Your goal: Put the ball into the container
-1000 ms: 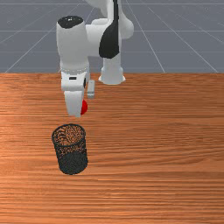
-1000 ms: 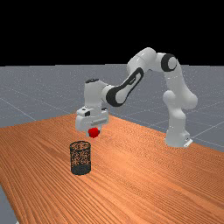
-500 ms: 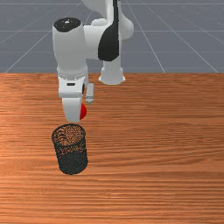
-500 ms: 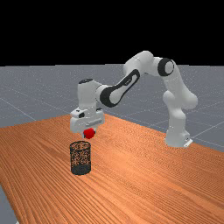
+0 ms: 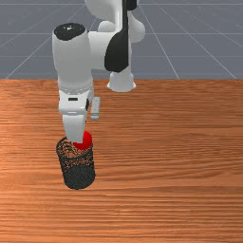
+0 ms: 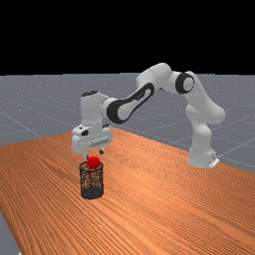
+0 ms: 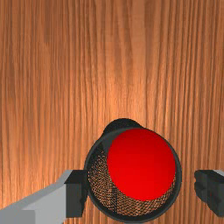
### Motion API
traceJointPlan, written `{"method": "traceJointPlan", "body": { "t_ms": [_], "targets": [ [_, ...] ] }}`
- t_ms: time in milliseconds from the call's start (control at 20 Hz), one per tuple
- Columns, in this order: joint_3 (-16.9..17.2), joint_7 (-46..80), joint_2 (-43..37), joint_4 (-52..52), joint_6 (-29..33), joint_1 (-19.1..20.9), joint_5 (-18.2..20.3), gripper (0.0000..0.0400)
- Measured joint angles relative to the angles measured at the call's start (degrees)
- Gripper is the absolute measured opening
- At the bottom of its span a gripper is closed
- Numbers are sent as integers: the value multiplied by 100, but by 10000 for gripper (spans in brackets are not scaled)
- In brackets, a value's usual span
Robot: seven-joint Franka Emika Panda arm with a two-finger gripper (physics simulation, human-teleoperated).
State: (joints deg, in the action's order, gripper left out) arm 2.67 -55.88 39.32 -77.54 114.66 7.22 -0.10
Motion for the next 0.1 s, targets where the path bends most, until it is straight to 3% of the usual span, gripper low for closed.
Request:
{"method": "traceJointPlan", "body": {
  "t_ms": [100],
  "targets": [
    [52,64,37,85,-37,-55,-104,385]
  ]
}}
